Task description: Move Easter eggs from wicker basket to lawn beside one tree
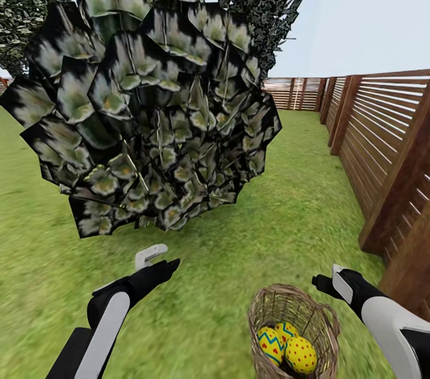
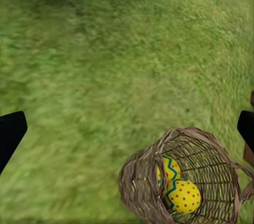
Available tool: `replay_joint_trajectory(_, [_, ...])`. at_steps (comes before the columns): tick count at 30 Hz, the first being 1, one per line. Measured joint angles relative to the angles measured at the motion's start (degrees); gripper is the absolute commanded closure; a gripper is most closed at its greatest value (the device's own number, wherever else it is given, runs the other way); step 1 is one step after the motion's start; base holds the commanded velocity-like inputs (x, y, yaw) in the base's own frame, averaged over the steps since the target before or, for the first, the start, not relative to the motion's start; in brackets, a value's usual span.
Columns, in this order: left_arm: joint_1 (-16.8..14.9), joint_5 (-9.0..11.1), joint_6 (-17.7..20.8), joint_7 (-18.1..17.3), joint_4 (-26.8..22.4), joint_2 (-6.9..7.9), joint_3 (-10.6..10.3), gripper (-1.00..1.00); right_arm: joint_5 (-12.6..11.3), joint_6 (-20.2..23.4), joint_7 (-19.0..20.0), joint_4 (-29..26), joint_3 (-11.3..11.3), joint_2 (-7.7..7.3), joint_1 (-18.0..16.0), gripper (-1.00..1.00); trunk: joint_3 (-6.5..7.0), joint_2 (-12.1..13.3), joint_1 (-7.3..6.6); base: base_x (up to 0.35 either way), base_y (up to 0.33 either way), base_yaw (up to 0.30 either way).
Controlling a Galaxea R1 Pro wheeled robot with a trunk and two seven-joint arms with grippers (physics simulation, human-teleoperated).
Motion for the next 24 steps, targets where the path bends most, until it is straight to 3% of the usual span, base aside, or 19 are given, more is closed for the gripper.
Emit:
replay_joint_trajectory(9, [-0.02,0.05,0.0,0.0,0.0,0.0,0.09,-1.0,0.08,-0.02,-0.08,0.0,0.11,-0.18,0.0,-1.0,-1.62,-3.61,1.98,0.0,0.0,0.0])
replay_joint_trajectory(15, [-0.01,0.13,0.0,0.0,-0.07,0.07,0.47,-1.0,0.11,-0.09,-0.17,0.0,0.11,-2.32,0.0,-1.0,-2.69,-6.02,3.3,0.0,0.0,0.0])
replay_joint_trajectory(24, [-0.02,0.14,-0.01,0.0,-0.09,0.09,1.05,-1.0,0.03,-1.65,-0.29,0.1,0.14,-2.87,0.0,-1.0,-4.31,-9.63,5.27,0.0,0.0,0.0])
